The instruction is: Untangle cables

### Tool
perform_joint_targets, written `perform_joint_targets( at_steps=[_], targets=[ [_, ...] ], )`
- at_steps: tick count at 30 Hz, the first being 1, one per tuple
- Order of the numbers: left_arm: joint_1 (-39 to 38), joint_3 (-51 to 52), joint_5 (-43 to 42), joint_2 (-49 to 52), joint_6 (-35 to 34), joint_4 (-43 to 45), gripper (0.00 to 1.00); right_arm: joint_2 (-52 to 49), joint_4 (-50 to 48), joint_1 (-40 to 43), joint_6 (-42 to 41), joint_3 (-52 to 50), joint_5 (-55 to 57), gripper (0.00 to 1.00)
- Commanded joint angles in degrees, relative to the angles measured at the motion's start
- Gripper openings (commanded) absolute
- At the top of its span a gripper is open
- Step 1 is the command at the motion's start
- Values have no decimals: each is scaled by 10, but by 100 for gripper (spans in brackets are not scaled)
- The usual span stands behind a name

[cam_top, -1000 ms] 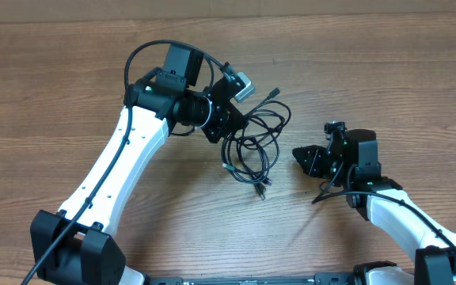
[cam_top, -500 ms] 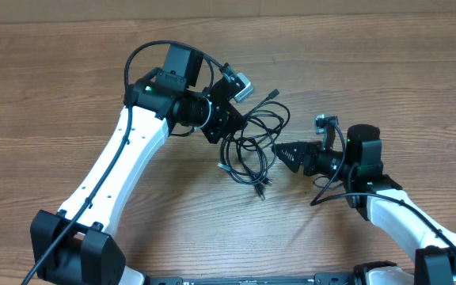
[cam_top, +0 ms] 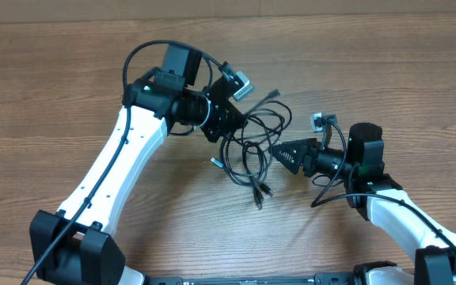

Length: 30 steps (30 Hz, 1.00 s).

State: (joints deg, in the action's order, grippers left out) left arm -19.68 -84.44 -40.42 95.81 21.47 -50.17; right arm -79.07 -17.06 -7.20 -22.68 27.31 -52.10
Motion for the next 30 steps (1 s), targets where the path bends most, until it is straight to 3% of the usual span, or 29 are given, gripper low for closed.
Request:
perform_joint_targets(
  at_steps=[1, 7, 14, 15, 18, 19, 26, 30],
  targets=[
    [28, 0, 19, 2, -45, 9, 4, 4, -4, 2, 0, 4, -7, 70],
    [56, 0, 4, 2, -48, 8, 4, 4, -14, 2, 0, 4, -43, 70],
    [38, 0, -1, 2, -48, 8, 4, 4, -74, 2, 0, 4, -86, 70],
    [35, 0, -1, 2, -48, 8, 4, 4, -78, 2, 0, 4, -86, 68],
    [21, 0, 0, 2, -48, 10, 4, 4, -86, 2, 0, 4, -86, 48],
    [18, 0, 0, 2, -48, 12, 4, 4, -86, 2, 0, 4, -86, 45],
    [4, 0, 0, 2, -48, 22, 4, 4, -86, 2, 0, 4, -87, 43],
    [-4, 0, -1, 2, -55, 24, 4, 4, -86, 2, 0, 4, -87, 50]
  ],
)
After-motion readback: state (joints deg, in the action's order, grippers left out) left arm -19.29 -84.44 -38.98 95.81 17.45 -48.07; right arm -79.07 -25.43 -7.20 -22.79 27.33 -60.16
